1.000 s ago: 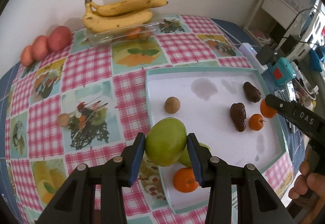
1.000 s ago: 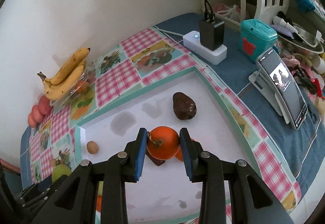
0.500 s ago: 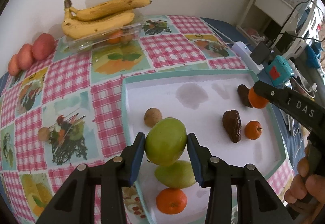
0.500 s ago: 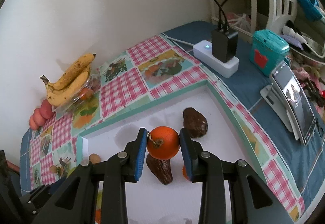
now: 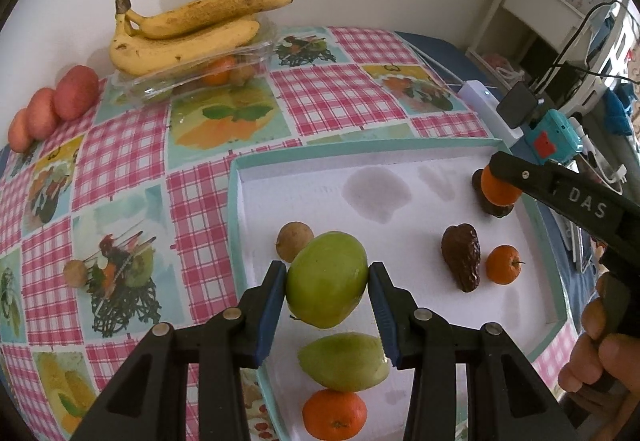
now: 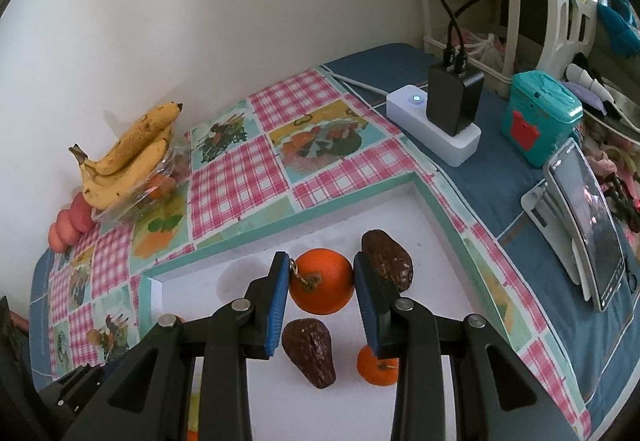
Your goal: Organize fruits
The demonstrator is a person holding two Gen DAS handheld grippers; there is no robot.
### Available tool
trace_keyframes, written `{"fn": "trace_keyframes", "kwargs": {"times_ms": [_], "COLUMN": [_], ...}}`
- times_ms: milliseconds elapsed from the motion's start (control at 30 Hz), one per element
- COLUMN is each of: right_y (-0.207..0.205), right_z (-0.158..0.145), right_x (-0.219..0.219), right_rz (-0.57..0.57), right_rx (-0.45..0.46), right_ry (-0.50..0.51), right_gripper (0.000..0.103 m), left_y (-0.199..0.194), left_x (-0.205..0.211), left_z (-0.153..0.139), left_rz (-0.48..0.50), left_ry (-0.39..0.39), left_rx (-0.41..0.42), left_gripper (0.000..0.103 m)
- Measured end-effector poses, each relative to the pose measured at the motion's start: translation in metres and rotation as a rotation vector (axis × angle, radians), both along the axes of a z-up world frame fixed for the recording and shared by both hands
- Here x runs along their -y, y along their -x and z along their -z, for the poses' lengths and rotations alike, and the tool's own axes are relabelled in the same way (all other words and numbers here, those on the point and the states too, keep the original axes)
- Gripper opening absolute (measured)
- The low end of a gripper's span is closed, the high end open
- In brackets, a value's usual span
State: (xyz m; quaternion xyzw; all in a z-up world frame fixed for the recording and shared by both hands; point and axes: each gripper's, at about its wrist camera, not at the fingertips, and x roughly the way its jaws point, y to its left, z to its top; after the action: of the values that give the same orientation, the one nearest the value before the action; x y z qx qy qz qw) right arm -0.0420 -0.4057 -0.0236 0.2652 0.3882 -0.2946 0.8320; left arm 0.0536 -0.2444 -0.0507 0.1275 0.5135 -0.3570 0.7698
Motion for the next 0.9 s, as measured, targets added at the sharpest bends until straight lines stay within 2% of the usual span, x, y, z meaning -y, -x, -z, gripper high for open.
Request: {"fn": "trace_keyframes", "kwargs": {"times_ms": [533, 900], "right_y": [-0.015, -0.017], "right_z": [0.041, 0.045], "right_x": [0.001, 0.000], "right_rz": [-0.019, -0.040], "right_rx": [-0.064, -0.077], "right_ry": [-0.041, -0.039], "right_gripper": [0.034, 0.035], "left_y": [-0.002, -0.004], "left_x": [0.004, 0.003], "left_z": [0.020, 0.024], "left_rz": [-0.004, -0.020], "left_ry": [-0.042, -0.044], "left_rx": [-0.030, -0.047], "left_gripper": [0.045, 0.045]}}
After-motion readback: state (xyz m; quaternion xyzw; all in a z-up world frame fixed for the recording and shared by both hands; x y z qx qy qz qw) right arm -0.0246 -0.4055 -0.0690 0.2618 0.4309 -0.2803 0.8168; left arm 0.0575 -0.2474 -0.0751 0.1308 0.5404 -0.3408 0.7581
